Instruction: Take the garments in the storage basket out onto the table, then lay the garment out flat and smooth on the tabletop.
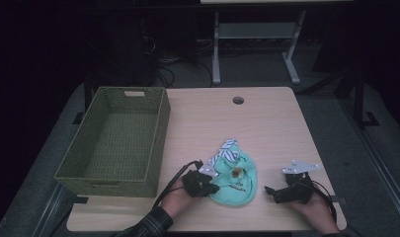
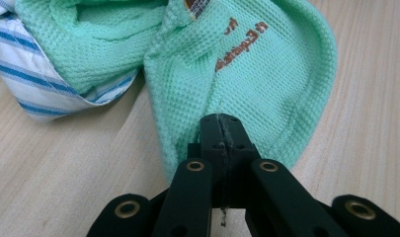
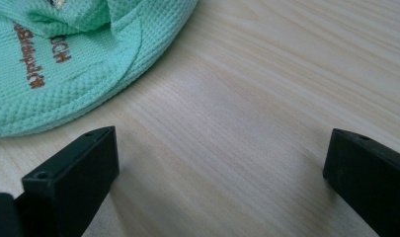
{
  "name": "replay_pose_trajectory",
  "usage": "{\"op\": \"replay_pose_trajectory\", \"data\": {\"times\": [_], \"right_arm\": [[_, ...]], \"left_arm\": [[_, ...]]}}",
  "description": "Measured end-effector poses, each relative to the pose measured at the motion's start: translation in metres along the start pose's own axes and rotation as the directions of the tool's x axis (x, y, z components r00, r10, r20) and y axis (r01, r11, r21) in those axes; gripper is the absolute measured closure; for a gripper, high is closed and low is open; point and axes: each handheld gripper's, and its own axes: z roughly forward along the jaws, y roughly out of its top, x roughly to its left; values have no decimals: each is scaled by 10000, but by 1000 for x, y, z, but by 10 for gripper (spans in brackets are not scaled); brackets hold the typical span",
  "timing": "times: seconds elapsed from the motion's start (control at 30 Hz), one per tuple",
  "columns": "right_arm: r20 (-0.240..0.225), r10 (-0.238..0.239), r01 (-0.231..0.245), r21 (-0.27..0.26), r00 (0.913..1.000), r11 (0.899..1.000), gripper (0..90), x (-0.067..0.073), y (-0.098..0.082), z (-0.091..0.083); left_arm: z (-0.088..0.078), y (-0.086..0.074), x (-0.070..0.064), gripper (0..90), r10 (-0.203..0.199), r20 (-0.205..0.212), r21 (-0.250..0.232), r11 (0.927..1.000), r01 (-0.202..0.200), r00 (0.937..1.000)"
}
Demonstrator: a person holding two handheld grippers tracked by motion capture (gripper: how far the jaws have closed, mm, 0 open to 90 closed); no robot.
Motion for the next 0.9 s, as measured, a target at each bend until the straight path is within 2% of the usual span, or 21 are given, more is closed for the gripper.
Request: {"op": "replay_pose_trajectory", "data": {"times": [0.07,0.13,0.17,0.23,0.3,0.33,0.4,0.47,0.5,0.53,0.57,0.6,0.77,0.83,0.9], "right_arm": [[-61,17,-17,40,10000,10000,2,0,1,0],[-78,-79,82,336,9999,9994,2,-1,4,0],[73,-275,271,425,9996,9987,2,-1,7,0],[35,-357,355,548,9994,9979,2,-1,9,-1],[33,-345,344,315,9994,9989,17,-2,14,-3],[-72,-280,280,33,9996,9996,64,-4,19,-7],[-87,-203,203,-76,9998,9998,78,-4,22,-9],[-293,-197,189,-301,9994,9994,197,-8,30,-12],[-293,-197,189,-301,9994,9994,197,-8,30,-12],[-410,-86,73,-314,9991,9995,238,-8,33,-12],[-597,-167,149,-315,9981,9994,293,-9,38,-11],[-597,-167,149,-315,9981,9994,293,-9,38,-11],[-959,-462,415,-505,9943,9979,404,-10,53,-9],[-1282,-653,583,-574,9896,9966,482,-10,62,-8],[-1399,-823,743,-615,9867,9953,510,-9,67,-7]], "left_arm": [[0,0,0,892,-64,13,-41,10000,64,10000],[1,0,0,892,-232,85,-110,9997,233,9997],[1,-1,1,893,-328,173,-152,9993,331,9993],[1,-1,2,893,-291,195,-153,9995,294,9994],[1,-1,2,894,-322,226,-167,9993,326,9992],[1,-1,2,894,-304,217,-165,9994,307,9993],[1,-1,2,894,-291,217,-173,9994,295,9993],[0,-1,3,894,-382,245,-169,9991,386,9990],[0,-1,3,894,-382,245,-169,9991,386,9990],[0,-1,3,894,-412,226,-151,9990,415,9989],[0,-1,3,894,-426,212,-146,9990,429,9989],[0,-1,2,894,-425,183,-143,9990,427,9989],[0,0,2,893,-363,143,-27,9993,363,9992],[0,1,2,894,-393,122,21,9992,393,9992],[0,2,0,894,-276,16,143,9995,275,9996]]}}
